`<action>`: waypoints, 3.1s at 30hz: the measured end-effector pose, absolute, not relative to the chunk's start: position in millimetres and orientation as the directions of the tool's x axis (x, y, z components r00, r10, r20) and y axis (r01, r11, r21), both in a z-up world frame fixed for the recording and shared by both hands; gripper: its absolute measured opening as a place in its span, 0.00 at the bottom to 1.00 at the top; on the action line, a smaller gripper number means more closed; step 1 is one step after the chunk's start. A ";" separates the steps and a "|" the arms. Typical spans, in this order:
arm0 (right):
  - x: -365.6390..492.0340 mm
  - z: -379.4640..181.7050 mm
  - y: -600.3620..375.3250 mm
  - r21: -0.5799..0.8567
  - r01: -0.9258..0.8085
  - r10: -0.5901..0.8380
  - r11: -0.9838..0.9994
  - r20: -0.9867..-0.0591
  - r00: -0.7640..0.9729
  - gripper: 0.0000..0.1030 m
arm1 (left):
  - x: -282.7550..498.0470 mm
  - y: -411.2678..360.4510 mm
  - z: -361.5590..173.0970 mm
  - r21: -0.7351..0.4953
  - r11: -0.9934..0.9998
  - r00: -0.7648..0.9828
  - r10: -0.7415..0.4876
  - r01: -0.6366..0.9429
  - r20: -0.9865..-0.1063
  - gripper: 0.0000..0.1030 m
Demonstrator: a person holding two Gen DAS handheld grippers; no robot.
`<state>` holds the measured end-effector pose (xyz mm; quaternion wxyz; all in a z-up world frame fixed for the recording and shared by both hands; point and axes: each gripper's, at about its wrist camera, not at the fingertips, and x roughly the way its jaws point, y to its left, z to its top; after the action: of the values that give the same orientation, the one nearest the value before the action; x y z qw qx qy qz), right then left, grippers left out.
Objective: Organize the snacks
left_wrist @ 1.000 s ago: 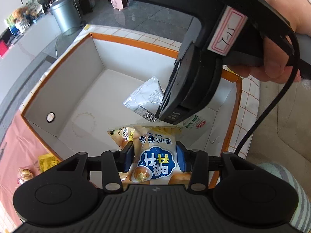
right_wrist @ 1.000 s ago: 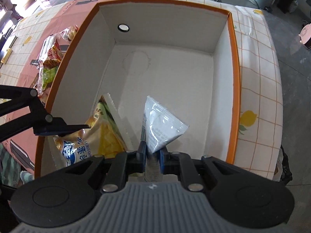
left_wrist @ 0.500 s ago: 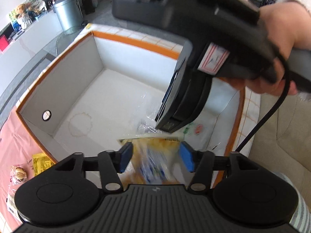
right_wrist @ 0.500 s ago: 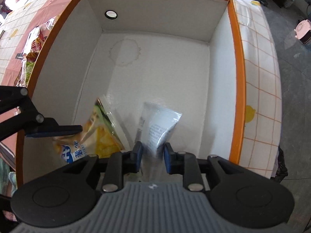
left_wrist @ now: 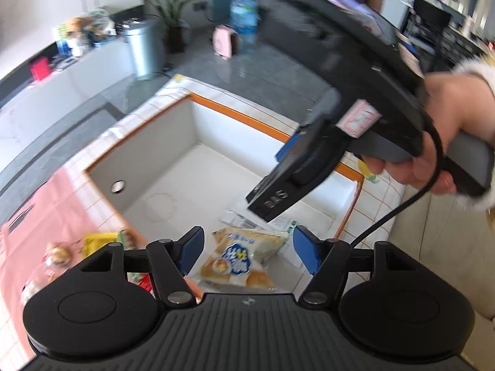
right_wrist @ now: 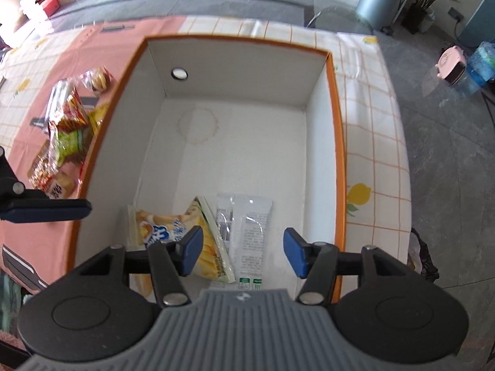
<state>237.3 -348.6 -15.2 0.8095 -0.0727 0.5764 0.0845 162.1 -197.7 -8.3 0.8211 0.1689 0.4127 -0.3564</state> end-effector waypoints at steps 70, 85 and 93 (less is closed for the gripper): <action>126.6 -120.7 -174.8 0.152 0.033 0.113 0.988 -0.847 0.519 0.05 | 148.2 17.7 -121.0 -0.368 0.929 0.404 -0.351 0.039 -0.844 0.51; 112.1 -104.7 -165.6 0.094 -0.013 0.082 0.996 -0.787 0.612 0.49 | 141.4 31.2 -119.8 -0.323 0.944 0.427 -0.268 -0.061 -0.864 0.00; 142.5 -109.4 -156.0 0.069 0.007 0.050 0.998 -0.781 0.623 0.75 | 138.9 52.1 -108.8 -0.326 0.940 0.470 -0.243 -0.103 -0.849 0.09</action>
<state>142.5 -156.0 -109.4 0.9003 0.0327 0.4340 0.0118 138.9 52.1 -108.8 0.8405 -0.1687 0.5132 -0.0417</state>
